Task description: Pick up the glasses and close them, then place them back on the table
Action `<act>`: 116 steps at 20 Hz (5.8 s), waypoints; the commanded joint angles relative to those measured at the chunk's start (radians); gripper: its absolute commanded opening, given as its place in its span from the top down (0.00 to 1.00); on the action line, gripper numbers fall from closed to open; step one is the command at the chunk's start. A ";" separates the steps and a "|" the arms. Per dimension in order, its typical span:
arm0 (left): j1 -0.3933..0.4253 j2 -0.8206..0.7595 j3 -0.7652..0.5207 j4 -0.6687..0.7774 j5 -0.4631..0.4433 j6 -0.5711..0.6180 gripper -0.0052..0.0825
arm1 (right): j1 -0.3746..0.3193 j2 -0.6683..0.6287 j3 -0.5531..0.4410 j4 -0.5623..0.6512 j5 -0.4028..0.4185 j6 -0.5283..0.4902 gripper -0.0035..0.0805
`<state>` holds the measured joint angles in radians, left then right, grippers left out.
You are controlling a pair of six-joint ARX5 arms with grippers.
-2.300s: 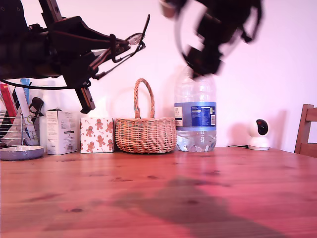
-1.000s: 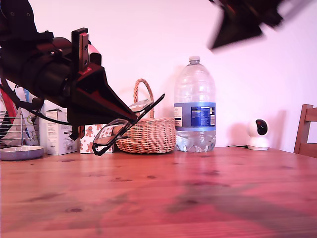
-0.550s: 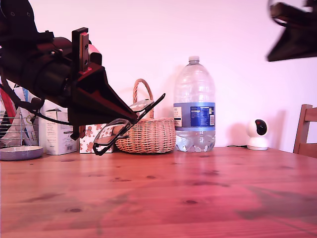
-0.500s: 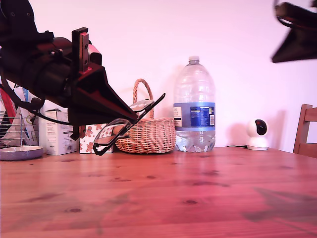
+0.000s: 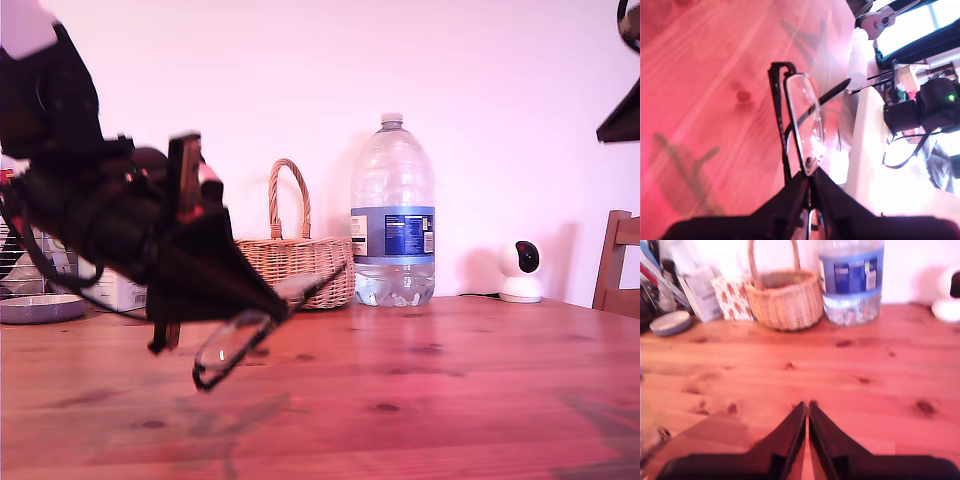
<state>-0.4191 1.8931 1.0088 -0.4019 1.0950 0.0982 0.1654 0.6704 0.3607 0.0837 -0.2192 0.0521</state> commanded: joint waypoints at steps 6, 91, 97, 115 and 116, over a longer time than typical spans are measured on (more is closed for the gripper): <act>-0.008 0.071 0.031 0.063 -0.047 -0.047 0.96 | 0.010 -0.008 -0.012 0.009 -0.010 0.005 0.97; -0.237 0.084 0.299 -0.260 -0.777 0.115 0.59 | 0.011 -0.008 -0.011 0.062 -0.089 0.057 0.97; -0.293 0.113 0.299 -0.276 -0.804 0.116 0.59 | 0.011 -0.008 -0.011 0.069 -0.099 0.058 0.97; -0.365 0.109 0.300 -0.261 -1.085 0.120 0.59 | 0.016 -0.006 -0.011 0.050 -0.159 0.080 0.97; -0.369 0.109 0.300 -0.271 -1.055 0.120 0.59 | 0.029 0.001 -0.011 0.037 -0.176 0.079 0.97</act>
<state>-0.7841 1.9789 1.3220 -0.6575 0.0292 0.2142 0.1783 0.6613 0.3607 0.1223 -0.3843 0.1303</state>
